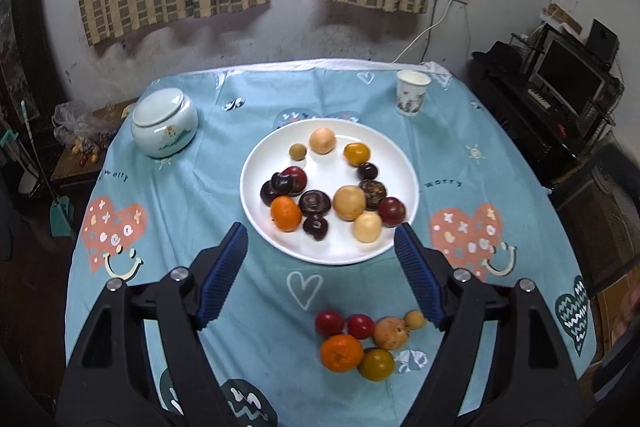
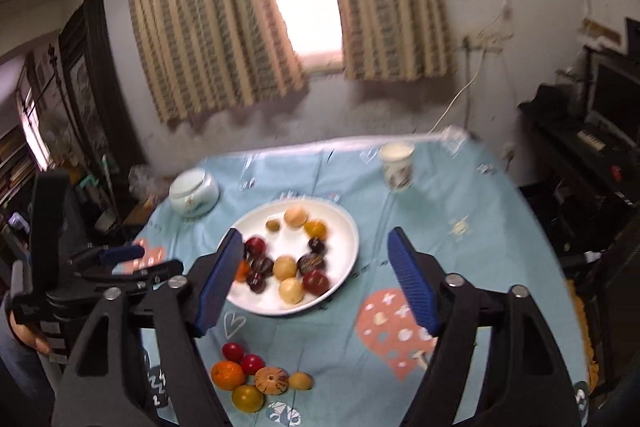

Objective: Organize fruits

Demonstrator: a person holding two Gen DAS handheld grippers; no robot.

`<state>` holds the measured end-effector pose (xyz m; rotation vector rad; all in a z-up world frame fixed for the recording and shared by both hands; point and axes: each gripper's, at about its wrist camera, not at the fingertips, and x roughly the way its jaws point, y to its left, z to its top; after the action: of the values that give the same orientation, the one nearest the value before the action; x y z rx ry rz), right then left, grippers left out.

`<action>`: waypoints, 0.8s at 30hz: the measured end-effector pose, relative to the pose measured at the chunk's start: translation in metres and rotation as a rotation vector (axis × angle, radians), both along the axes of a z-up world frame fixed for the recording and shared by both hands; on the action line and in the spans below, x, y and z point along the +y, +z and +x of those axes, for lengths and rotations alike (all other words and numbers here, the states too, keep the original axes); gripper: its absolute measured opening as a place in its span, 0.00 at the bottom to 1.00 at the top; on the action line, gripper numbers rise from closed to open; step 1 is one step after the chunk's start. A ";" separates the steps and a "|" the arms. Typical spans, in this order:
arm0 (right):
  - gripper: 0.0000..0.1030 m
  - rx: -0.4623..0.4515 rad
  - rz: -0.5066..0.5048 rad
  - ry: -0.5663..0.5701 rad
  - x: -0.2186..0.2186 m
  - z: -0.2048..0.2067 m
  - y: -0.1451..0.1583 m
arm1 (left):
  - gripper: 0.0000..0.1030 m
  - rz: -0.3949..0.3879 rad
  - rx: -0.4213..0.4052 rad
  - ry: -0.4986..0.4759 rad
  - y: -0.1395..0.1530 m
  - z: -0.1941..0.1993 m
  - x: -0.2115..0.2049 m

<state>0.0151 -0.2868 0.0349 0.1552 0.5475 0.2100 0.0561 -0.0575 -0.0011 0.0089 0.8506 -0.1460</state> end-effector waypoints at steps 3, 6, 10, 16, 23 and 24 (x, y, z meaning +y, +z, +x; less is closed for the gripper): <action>0.97 -0.168 0.032 -0.061 -0.024 -0.040 0.044 | 0.77 -0.004 -0.048 -0.031 0.019 -0.017 -0.008; 0.99 -0.333 0.034 -0.150 -0.041 -0.080 0.093 | 0.78 -0.015 -0.094 -0.053 0.037 -0.032 -0.012; 0.99 -0.510 0.054 -0.252 -0.056 -0.129 0.145 | 0.80 -0.020 -0.146 -0.071 0.055 -0.051 -0.015; 0.99 -0.622 0.321 -0.103 -0.082 -0.183 0.186 | 0.80 -0.040 -0.198 -0.060 0.072 -0.068 -0.010; 0.99 -0.413 0.616 0.403 -0.090 -0.166 0.183 | 0.80 -0.026 -0.207 -0.040 0.074 -0.076 -0.002; 0.99 -0.422 0.622 0.430 -0.087 -0.167 0.182 | 0.80 -0.021 -0.211 -0.037 0.074 -0.077 -0.001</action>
<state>-0.1516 -0.3741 0.2171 0.5833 0.0715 0.8124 -0.0208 -0.0583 0.0733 0.0204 0.6383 -0.1850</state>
